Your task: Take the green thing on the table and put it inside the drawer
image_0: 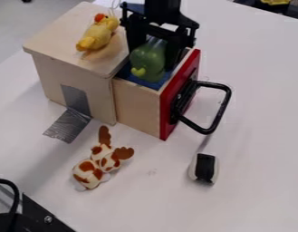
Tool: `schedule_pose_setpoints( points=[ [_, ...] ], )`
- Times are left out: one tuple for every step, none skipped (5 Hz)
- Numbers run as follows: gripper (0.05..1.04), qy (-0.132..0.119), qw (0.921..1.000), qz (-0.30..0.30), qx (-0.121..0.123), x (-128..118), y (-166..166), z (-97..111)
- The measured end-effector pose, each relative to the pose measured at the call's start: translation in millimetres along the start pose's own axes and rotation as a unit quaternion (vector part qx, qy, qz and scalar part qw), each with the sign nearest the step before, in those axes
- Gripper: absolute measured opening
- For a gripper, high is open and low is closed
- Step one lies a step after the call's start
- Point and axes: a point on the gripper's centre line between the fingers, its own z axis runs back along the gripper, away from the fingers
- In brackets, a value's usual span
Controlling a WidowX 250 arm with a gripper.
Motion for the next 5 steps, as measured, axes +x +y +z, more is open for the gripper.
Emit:
schedule_pose_setpoints(
  points=[
    [1.007, 0.006, 1.0000, -0.007, 0.000, -1.0, 1.3, -1.9],
    [1.001, 0.009, 0.9998, -0.014, 0.005, -0.5, 0.2, 1.8],
    [1.001, -0.005, 0.9995, -0.025, 0.021, 6.5, -2.2, 18.3],
    [1.001, -0.035, 0.9983, -0.038, 0.026, 10.4, -14.1, 50.5],
    [1.001, -0.036, 0.9982, -0.045, 0.020, 6.4, -22.4, 57.9]
  ],
)
